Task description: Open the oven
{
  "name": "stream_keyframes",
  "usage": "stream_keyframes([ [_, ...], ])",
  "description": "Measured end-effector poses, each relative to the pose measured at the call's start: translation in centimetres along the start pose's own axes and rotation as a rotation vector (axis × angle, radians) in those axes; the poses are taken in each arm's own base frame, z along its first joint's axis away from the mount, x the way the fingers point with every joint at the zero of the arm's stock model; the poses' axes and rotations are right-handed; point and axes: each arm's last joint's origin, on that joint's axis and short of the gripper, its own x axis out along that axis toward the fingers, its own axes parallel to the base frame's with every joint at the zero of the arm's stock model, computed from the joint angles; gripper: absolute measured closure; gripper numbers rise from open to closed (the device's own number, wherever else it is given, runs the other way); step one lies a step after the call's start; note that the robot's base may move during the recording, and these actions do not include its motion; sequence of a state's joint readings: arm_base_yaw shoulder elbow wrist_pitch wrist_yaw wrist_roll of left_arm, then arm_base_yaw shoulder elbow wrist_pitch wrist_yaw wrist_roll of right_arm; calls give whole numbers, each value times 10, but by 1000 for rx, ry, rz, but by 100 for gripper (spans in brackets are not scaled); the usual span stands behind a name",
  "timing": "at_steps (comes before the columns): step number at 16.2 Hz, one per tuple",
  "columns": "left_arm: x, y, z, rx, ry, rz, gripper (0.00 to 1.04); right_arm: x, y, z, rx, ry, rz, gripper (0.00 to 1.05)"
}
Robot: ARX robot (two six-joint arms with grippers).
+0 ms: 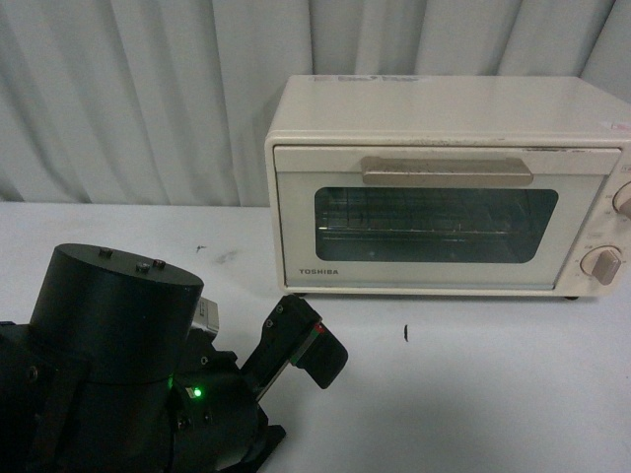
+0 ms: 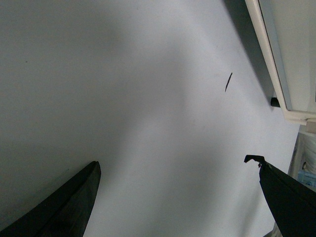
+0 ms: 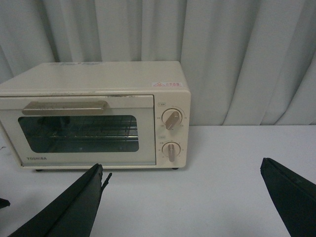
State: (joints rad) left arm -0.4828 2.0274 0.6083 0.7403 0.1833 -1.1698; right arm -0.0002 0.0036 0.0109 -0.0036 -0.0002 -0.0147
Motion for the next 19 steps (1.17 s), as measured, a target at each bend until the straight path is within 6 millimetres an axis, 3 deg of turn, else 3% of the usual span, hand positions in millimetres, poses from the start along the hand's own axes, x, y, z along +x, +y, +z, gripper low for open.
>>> stream_keyframes([
  [14, 0, 0, 0, 0, 0, 0, 7, 0, 0, -1, 8, 15, -12, 6],
  [15, 0, 0, 0, 0, 0, 1, 7, 1, 3, -2, 72, 207, -158, 6],
  [19, 0, 0, 0, 0, -2, 1, 7, 5, 5, 2, 89, 324, -288, 6],
])
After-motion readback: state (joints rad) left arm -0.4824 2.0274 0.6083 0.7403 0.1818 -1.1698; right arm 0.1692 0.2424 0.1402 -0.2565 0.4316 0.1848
